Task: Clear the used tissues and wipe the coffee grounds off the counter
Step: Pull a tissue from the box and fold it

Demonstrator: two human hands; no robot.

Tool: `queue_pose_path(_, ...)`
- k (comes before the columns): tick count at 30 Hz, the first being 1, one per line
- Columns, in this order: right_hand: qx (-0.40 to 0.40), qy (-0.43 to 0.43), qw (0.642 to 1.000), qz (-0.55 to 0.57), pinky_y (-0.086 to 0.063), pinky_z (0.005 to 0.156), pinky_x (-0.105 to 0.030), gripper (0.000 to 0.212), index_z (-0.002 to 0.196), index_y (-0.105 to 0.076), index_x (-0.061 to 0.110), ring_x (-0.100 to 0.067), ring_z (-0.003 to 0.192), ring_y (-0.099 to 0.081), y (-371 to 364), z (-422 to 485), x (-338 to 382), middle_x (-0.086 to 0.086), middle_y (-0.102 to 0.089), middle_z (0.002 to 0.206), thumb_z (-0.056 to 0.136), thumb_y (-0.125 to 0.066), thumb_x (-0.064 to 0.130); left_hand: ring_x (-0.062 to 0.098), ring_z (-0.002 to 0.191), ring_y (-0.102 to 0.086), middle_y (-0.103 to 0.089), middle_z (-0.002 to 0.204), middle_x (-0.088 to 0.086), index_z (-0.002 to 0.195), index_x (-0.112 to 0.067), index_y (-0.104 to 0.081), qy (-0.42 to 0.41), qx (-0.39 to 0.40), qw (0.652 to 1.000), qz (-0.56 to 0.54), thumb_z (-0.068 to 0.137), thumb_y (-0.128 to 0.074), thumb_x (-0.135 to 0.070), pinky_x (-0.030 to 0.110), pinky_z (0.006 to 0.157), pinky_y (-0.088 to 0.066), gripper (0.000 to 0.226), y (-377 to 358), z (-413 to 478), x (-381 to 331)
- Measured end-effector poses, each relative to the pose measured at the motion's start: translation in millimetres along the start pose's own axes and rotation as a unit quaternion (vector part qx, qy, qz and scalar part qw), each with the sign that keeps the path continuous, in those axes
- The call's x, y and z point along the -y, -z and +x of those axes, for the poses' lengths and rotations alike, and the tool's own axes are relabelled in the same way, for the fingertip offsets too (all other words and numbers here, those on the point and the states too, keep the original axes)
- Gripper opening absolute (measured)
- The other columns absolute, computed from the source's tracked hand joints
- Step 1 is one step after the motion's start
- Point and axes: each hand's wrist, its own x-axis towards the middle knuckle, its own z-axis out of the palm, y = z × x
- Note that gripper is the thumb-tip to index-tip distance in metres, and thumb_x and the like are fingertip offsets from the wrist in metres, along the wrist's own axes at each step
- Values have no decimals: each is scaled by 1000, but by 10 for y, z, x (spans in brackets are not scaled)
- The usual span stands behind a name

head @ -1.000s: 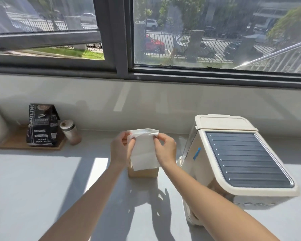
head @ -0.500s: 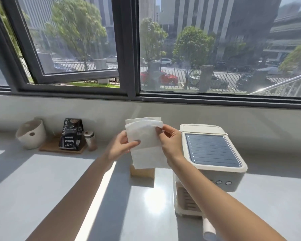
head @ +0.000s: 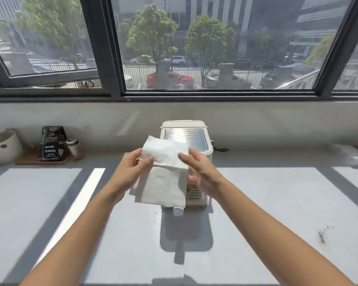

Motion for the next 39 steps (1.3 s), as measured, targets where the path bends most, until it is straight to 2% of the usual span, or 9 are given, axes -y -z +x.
queue_pose_path(5,-30,-61,997,-24,-43,71,-31,41,126,-54,1,-27,97,-55,543,-555,-148,-27,-56,130,89,-63,13,9,89,-69,-73,105,-2,115,-21,-62,28,80,995,-61,91,-57,-16,18,70,-53,25,-738,-140,105)
queue_pose_path(8,-96,-45,994,-4,-48,80,-38,33,120,-60,7,-25,96,-61,855,-792,-223,-14,-66,117,88,-60,2,9,84,-69,-74,100,1,108,-21,-67,65,90,991,-75,91,-57,-6,17,66,-53,24,-1102,-190,276)
queue_pose_path(14,-138,-29,988,-62,-44,62,-26,23,93,-66,17,-17,75,-58,1280,-1101,-230,-3,-64,88,89,-53,-2,16,80,-68,-75,90,0,89,-23,-77,159,127,972,-115,86,-60,-9,27,72,-55,22,-1617,-145,523)
queue_pose_path(17,-150,-37,984,-93,-42,58,-23,36,69,-67,19,-17,76,-58,1500,-1164,-294,5,-64,86,84,-49,-7,17,77,-62,-72,90,1,90,-23,-75,200,134,967,-87,88,-53,-11,29,64,-47,26,-1814,-46,630)
queue_pose_path(23,-150,-64,969,-188,-47,64,-23,47,69,-72,17,-15,91,-65,1833,-1106,-569,1,-69,112,75,-39,-15,12,81,-71,-75,94,-5,103,-22,-64,337,152,915,-161,97,-39,-45,32,70,-51,35,-2078,200,1014)
queue_pose_path(28,-149,-103,943,-279,-44,78,-24,61,76,-76,20,-1,95,-64,2078,-953,-720,8,-74,98,67,-28,-16,5,66,-68,-73,87,-2,118,-13,-62,335,232,909,-90,93,-56,-17,14,52,-49,26,-2187,357,1248)
queue_pose_path(31,-159,-97,948,-260,-39,61,-21,58,78,-72,25,-4,82,-61,2155,-904,-746,11,-72,84,61,-27,-7,11,66,-60,-61,85,6,110,-21,-67,316,237,918,-29,89,-59,-10,18,46,-41,25,-2279,481,1349)
queue_pose_path(35,-195,-110,957,-183,-40,59,-20,17,83,-63,26,-3,76,-56,2314,-894,-798,14,-62,86,73,-49,23,14,66,-60,-65,81,5,97,-17,-68,285,236,929,-20,83,-61,-8,21,51,-43,19,-2500,619,1399)
queue_pose_path(39,-202,-144,957,-148,-43,56,-17,27,95,-63,27,-2,69,-58,2590,-898,-790,8,-64,94,82,-58,50,17,76,-55,-62,81,4,88,-18,-69,252,210,945,9,81,-60,-6,25,65,-42,17,-2762,699,1409)
